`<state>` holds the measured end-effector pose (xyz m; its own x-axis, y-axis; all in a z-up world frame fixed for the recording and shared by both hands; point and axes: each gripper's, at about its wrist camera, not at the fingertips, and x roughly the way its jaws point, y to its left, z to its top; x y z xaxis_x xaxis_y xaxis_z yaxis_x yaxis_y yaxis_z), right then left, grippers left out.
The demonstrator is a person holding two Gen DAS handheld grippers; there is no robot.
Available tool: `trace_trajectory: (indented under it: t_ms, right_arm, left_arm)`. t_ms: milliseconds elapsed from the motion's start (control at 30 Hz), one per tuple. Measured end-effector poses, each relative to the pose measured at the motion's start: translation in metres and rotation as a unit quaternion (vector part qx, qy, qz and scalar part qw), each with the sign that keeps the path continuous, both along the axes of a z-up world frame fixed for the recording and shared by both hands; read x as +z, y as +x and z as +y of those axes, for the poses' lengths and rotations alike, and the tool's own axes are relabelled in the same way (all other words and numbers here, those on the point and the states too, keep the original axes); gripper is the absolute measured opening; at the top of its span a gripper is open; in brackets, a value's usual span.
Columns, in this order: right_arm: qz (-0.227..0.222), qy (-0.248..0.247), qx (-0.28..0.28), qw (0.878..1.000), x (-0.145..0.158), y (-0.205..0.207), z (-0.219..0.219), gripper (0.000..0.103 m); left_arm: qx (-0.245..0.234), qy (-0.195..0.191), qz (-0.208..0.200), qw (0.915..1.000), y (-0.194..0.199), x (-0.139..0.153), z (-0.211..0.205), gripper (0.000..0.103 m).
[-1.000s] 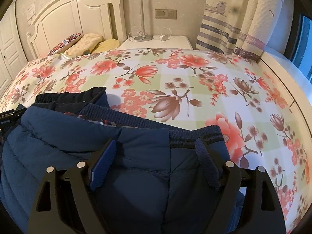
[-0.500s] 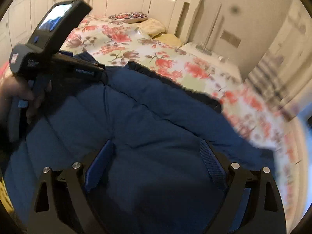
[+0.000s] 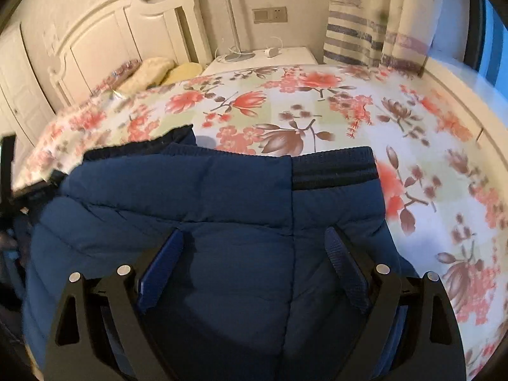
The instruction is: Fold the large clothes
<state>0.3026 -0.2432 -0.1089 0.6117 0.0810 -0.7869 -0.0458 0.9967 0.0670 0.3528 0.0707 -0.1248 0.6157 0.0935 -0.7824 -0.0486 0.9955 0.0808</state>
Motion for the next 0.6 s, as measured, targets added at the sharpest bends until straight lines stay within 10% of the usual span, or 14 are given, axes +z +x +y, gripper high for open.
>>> trace_trajectory:
  t_ms: [300, 467, 600]
  right_arm:
    - [-0.008, 0.014, -0.003, 1.0, -0.001, -0.015, 0.0, 0.086]
    - [-0.01, 0.016, -0.003, 1.0, -0.001, -0.015, 0.0, 0.086]
    - [-0.011, 0.015, -0.003, 1.0, -0.001, -0.015, 0.0, 0.086]
  left_arm:
    - [-0.033, -0.103, -0.093, 0.9897, -0.083, 0.054, -0.003, 0.101]
    - [-0.172, -0.045, -0.06, 0.9822, -0.143, 0.027, -0.074, 0.101]
    - [-0.156, -0.02, -0.078, 0.9845, -0.151, 0.003, -0.081, 0.101]
